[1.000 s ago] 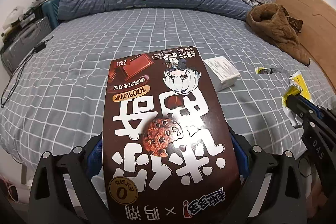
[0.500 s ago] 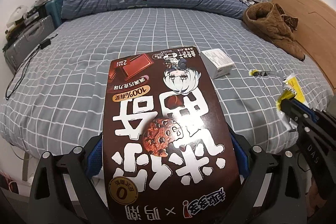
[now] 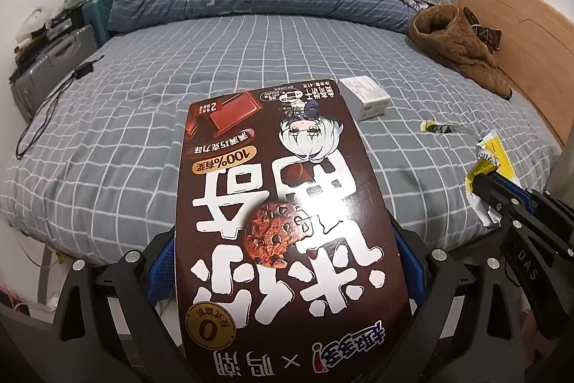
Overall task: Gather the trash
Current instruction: 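Carry the chocolate box and yellow packet with both grippers over the black bin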
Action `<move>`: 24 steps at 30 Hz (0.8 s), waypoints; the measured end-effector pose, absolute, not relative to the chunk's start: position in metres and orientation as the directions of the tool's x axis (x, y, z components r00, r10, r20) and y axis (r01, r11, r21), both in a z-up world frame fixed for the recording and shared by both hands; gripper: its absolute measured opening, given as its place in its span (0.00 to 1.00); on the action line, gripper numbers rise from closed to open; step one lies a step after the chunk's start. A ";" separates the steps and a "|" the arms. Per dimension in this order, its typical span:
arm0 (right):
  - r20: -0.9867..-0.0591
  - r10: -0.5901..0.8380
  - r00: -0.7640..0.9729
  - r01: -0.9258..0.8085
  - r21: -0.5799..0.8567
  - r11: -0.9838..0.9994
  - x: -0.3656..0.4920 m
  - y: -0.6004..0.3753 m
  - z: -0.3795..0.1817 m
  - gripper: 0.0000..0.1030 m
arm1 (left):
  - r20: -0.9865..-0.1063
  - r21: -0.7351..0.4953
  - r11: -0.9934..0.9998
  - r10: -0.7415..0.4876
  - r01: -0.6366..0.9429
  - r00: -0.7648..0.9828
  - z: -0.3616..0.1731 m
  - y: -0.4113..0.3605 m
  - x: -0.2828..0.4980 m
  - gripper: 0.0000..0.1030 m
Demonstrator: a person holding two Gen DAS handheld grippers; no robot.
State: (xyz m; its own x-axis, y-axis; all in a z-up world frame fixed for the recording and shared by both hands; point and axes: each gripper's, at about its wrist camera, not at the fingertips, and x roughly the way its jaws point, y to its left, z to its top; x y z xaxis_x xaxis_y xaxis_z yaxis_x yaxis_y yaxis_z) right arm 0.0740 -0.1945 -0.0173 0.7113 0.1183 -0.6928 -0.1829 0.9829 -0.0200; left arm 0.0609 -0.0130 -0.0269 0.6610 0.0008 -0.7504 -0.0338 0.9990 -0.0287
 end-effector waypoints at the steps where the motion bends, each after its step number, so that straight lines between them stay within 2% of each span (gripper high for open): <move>1: -0.694 0.117 0.710 -0.184 -0.023 0.983 0.072 -0.194 -0.018 0.11 | -0.751 -0.030 0.999 -0.001 -0.033 0.661 -0.028 -0.012 0.056 0.91; 24: -0.730 0.152 0.666 -0.218 0.004 0.976 -0.005 -0.194 -0.034 0.11 | -0.782 -0.012 1.000 -0.007 -0.004 0.624 -0.043 -0.023 -0.022 0.91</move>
